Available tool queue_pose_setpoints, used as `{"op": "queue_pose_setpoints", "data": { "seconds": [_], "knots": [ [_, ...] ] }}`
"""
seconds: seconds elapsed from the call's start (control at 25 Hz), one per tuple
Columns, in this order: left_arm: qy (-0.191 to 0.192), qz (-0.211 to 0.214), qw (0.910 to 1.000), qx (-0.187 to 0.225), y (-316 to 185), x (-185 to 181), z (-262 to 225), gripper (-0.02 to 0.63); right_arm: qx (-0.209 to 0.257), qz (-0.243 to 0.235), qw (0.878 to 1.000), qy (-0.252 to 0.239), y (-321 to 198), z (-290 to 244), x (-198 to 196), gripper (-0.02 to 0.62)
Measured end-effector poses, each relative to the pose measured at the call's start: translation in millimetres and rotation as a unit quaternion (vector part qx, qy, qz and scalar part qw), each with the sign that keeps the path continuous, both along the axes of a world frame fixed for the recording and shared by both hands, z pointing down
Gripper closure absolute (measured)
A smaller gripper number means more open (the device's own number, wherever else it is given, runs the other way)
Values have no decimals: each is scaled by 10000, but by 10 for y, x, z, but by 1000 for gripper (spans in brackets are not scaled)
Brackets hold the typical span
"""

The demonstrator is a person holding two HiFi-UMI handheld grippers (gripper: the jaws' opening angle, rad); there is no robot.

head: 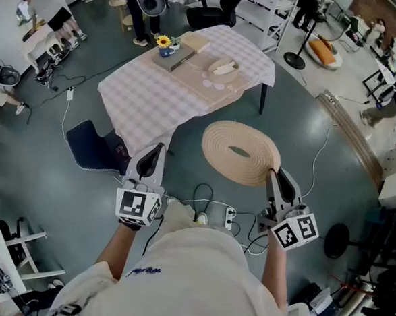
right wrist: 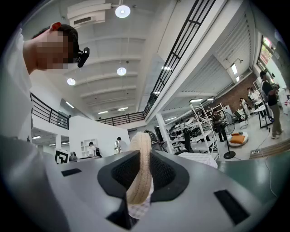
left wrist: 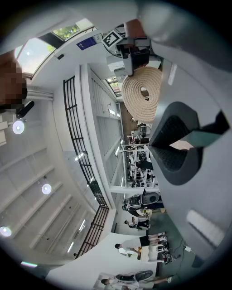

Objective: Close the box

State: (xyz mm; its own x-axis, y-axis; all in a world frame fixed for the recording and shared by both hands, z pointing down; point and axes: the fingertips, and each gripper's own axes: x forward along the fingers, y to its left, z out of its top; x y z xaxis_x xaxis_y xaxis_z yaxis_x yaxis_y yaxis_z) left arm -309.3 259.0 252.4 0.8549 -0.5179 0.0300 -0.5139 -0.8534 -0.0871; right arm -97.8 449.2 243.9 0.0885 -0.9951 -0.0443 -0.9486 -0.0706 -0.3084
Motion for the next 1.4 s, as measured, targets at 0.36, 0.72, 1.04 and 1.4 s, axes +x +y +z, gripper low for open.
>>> {"op": "queue_pose_setpoints", "data": {
  "seconds": [0.36, 0.72, 1.04, 1.4],
  "knots": [
    [-46, -52, 9999, -97, 14, 3, 128, 604, -63, 123, 9999, 12, 35, 84, 95, 522],
    [-146, 64, 9998, -92, 11, 102, 159, 604, -174, 262, 9994, 151, 97, 128, 144, 522],
    [-265, 164, 9995, -15, 43, 144, 197, 604, -224, 546, 9979, 269, 259, 154, 180, 521],
    [-284, 218, 9993, -70, 67, 202, 254, 604, -271, 590, 9971, 385, 248, 153, 190, 520]
  ]
}}
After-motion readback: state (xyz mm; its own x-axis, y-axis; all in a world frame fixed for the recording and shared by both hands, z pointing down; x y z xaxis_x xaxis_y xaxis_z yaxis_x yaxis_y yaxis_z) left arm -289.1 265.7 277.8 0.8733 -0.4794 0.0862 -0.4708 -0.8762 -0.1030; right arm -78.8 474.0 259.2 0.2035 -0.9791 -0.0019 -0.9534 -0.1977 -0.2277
